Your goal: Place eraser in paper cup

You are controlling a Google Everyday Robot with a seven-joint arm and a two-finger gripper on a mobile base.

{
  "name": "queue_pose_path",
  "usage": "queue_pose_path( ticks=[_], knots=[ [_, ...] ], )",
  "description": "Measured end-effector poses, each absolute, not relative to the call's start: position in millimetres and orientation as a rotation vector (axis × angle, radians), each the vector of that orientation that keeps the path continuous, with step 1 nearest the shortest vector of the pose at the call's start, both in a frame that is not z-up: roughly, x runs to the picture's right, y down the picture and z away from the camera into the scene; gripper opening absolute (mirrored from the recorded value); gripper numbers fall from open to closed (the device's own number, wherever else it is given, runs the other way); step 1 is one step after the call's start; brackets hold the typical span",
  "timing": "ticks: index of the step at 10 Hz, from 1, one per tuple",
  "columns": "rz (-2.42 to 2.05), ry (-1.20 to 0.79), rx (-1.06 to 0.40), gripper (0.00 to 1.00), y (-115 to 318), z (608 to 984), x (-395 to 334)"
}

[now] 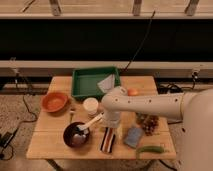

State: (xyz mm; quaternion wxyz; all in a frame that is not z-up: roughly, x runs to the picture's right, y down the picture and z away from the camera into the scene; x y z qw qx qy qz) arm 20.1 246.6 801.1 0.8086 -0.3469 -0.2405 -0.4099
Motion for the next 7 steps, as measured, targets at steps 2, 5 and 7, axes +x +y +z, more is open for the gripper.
queue_pose_path(
  ticks=[2, 5, 7],
  knots=[
    [-0.875, -0.507, -0.747, 0.46, 244.9, 804.7, 26.9],
    [-0.866, -0.501, -0.744, 0.15, 242.9, 808.7, 34.7],
    [-0.868, -0.493, -0.740, 0.02, 239.0, 808.7, 40.6]
  ],
)
